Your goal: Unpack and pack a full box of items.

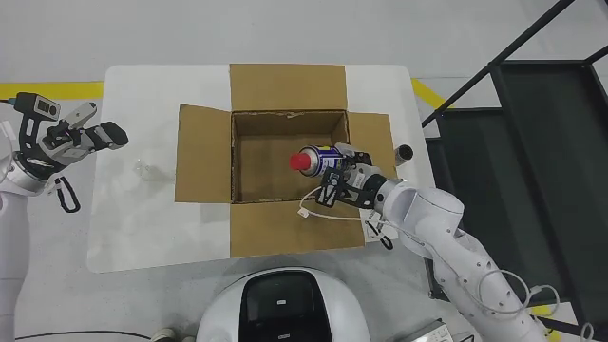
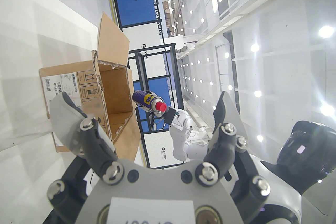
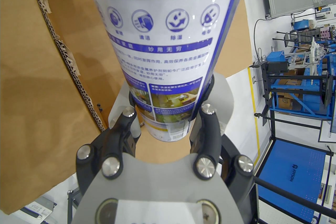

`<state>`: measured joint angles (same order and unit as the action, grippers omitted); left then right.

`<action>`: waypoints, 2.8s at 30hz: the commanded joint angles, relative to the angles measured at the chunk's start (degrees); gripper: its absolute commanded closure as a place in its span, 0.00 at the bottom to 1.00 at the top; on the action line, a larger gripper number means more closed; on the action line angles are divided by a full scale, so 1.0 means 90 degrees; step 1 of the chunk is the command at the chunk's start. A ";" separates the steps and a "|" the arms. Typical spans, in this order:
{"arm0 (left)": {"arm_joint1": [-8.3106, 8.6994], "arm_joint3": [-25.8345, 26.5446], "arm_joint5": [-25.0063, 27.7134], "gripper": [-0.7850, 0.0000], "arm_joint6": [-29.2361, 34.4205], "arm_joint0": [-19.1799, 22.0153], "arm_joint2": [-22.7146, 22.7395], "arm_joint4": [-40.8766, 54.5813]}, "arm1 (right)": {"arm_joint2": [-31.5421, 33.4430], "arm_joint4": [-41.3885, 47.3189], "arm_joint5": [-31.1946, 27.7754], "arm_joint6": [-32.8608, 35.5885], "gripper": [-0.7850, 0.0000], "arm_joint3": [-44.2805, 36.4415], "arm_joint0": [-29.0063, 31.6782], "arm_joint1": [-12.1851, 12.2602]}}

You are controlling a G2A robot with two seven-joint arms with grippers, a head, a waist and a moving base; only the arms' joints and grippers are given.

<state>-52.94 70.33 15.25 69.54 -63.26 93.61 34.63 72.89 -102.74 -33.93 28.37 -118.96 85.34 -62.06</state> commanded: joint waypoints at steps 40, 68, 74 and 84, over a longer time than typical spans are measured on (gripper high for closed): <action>0.0000 0.0000 0.0000 0.00 0.0000 0.0000 0.0000 0.0000 | -0.5783 0.5638 -0.0264 0.4402 1.00 0.4707 -0.6154 -0.0736; 0.0000 0.0000 0.0000 0.00 0.0000 0.0000 0.0000 0.0000 | -0.6646 0.6612 -0.0324 0.4340 0.00 0.5624 -0.6970 -0.1141; 0.0000 0.0000 0.0000 0.00 0.0000 0.0000 0.0000 0.0000 | -0.5984 0.6692 0.0039 0.4354 0.00 0.4610 -0.6786 -0.0664; 0.0000 0.0000 0.0000 0.00 0.0000 0.0000 0.0000 0.0000 | -0.3199 0.6505 0.0306 0.3814 0.00 0.1969 -0.4939 0.0783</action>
<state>-52.94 70.33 15.25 69.54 -63.26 93.61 34.63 40.78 -44.08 -31.14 63.26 -98.88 38.53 -56.08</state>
